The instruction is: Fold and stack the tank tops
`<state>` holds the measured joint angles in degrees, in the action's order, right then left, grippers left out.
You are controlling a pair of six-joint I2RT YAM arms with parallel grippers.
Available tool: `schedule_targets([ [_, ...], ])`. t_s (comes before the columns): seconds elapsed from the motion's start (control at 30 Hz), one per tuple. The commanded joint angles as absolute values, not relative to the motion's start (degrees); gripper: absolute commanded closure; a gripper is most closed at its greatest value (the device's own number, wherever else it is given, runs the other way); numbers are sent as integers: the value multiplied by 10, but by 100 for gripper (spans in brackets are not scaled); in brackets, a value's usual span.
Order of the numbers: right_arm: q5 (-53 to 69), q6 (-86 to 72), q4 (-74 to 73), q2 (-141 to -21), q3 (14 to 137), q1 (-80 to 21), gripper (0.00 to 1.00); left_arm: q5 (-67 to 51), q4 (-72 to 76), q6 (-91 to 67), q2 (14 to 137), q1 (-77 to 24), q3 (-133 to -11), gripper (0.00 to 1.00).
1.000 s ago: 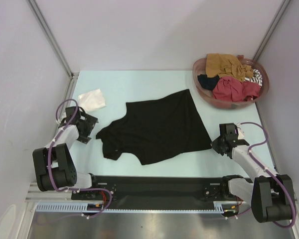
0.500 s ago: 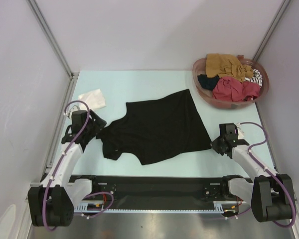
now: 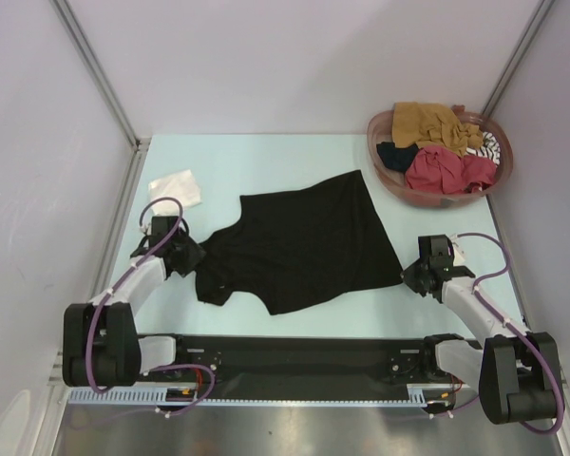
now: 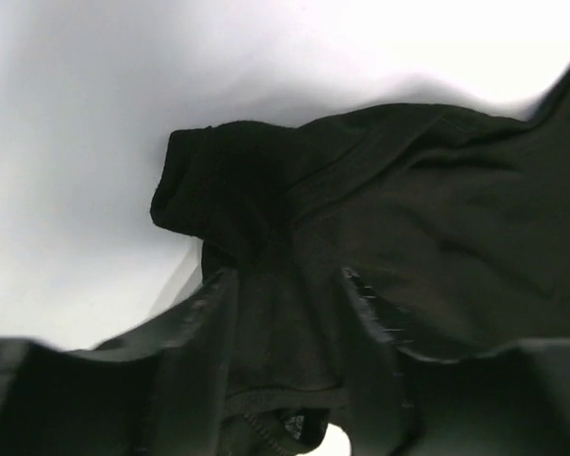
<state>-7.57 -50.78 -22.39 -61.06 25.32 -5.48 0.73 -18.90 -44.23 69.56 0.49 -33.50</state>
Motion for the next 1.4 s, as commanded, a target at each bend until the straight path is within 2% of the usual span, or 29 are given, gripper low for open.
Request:
schedule_targets([
  [0.0,-81,-508,-223,-600,250,-51,100,-2,-161,-456,714,4,-362,52],
  [0.1,-82,-506,-223,-599,250,-51,100,40,-176,-466,736,8,-377,70],
  [0.13,-83,-507,-223,-599,250,-51,100,44,-173,-467,739,11,-381,81],
  [0.2,-84,-505,-223,-599,250,-51,100,37,-164,-471,751,28,-382,96],
  [0.23,-84,-505,-223,-599,250,-51,100,31,-160,-471,757,36,-386,100],
  [0.6,-82,-505,-221,-599,246,-49,100,4,-139,-528,760,136,-399,100],
  [0.83,-79,-504,-221,-599,245,-49,100,-61,-100,-563,830,178,-434,100],
  [0.87,-79,-504,-221,-599,245,-49,100,-65,-102,-560,849,183,-441,96],
  [0.9,-80,-504,-221,-599,245,-49,100,-69,-105,-554,856,185,-449,86],
  [0.93,-80,-504,-222,-599,245,-49,100,-76,-98,-534,861,186,-458,52],
  [1.0,-80,-503,-224,-595,243,-49,100,-71,-92,-533,853,190,-449,28],
  [1.13,-82,-503,-226,-591,243,-49,100,-44,-102,-515,795,188,-429,16],
  [1.23,-79,-503,-223,-593,243,-49,100,-29,-143,-495,752,164,-418,17],
  [1.37,-77,-503,-220,-594,243,-48,100,-26,-170,-472,685,72,-376,23],
])
